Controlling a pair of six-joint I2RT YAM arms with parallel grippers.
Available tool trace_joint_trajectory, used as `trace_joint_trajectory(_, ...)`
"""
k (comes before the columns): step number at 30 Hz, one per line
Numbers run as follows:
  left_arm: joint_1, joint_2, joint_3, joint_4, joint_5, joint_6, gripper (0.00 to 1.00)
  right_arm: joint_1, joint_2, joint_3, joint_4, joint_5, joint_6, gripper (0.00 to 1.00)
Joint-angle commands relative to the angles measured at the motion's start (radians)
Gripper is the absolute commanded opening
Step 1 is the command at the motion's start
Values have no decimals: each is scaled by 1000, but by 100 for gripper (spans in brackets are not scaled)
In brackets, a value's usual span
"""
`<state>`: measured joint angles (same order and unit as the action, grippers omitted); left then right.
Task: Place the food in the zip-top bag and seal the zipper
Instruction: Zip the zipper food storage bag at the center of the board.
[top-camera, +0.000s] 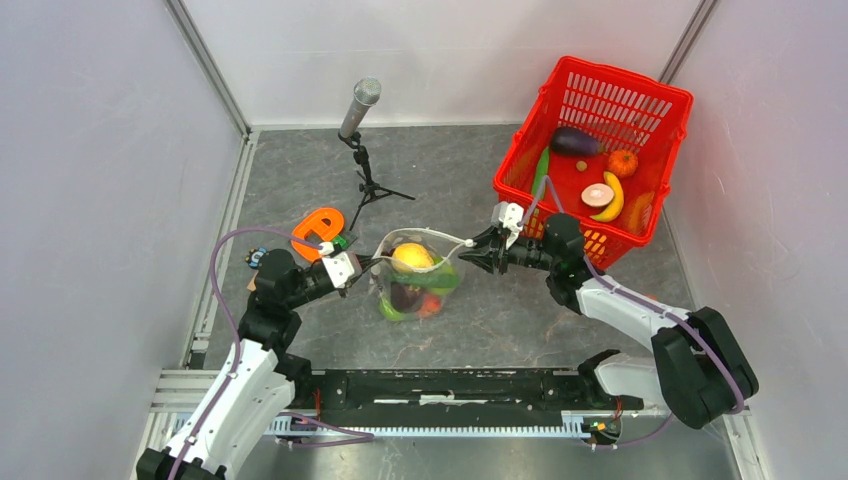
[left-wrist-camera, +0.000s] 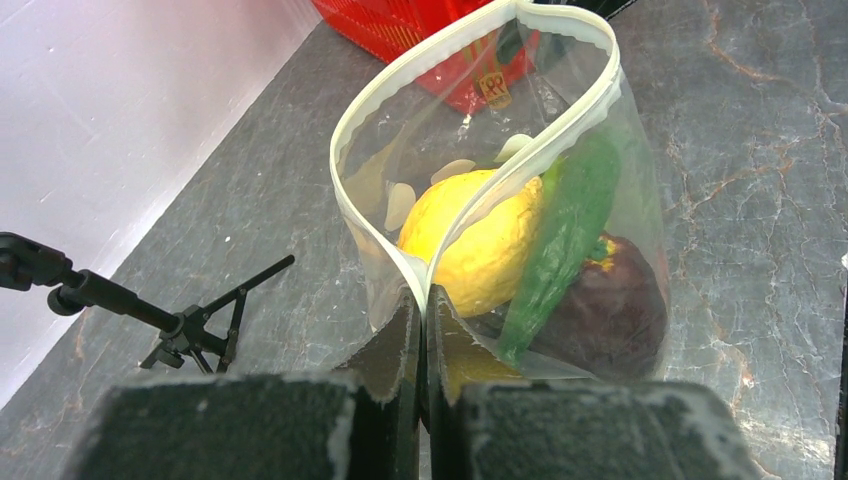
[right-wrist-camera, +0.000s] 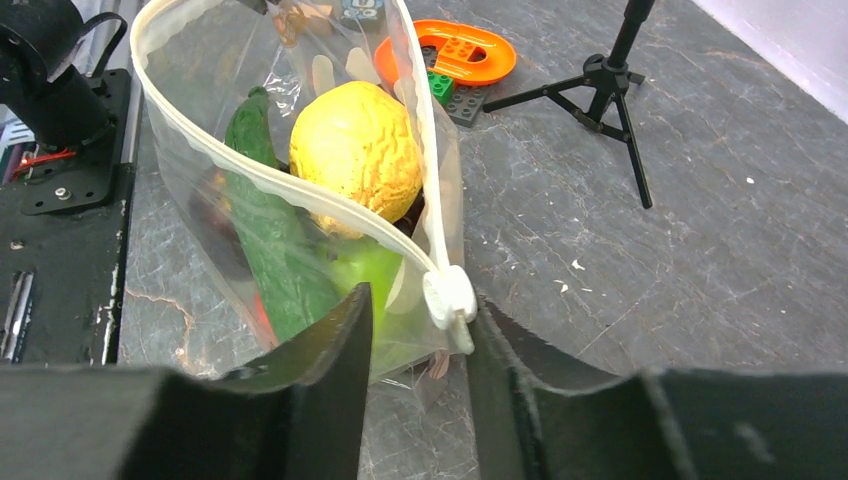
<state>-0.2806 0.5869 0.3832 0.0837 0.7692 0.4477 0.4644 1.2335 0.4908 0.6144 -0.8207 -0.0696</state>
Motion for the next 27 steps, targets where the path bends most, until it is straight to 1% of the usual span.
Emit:
trace_joint_trajectory(1, 6, -12, 28, 41, -9, 41, 2, 0, -12, 1, 36, -14, -27, 31)
trace_joint_trajectory(2, 6, -12, 26, 43, -8, 40, 2, 0, -17, -3, 41, -7, -23, 28)
trace_joint_trajectory(3, 6, -12, 26, 44, -10, 37, 2, 0, -16, -4, 47, -5, -17, 22)
trace_joint_trajectory(4, 6, -12, 24, 46, -14, 37, 2, 0, -19, -1, 40, -3, -16, 19)
trace_joint_trajectory(8, 5, -19, 18, 55, -46, 29, 2, 0, -30, 3, 14, 14, -27, 16)
trace_joint_trajectory(9, 6, -22, 16, 58, -58, 27, 2, 0, -33, 2, 13, 17, -27, 10)
trace_joint_trajectory(10, 6, -25, 12, 65, -66, 23, 2, 0, -37, 1, 9, 21, -27, 8)
trace_joint_trajectory(11, 6, -27, 7, 74, -73, 21, 2, 0, -44, -2, 8, 22, -27, 9)
trace_joint_trajectory(12, 6, -30, 4, 82, -79, 13, 2, 0, -48, -9, 14, 26, -22, 12)
trace_joint_trajectory(14, 6, -34, 0, 88, -83, 11, 2, 0, -57, -17, 25, 19, -13, 24)
trace_joint_trajectory(17, 6, -34, 0, 89, -83, 8, 2, 0, -59, -18, 23, 26, -12, 29)
trace_joint_trajectory(20, 6, -31, 0, 90, -81, 7, 2, 0, -52, -13, 13, 4, -15, 31)
trace_joint_trajectory(27, 6, -30, -7, 97, -91, 4, 2, 0, -36, -17, -4, 10, -35, 31)
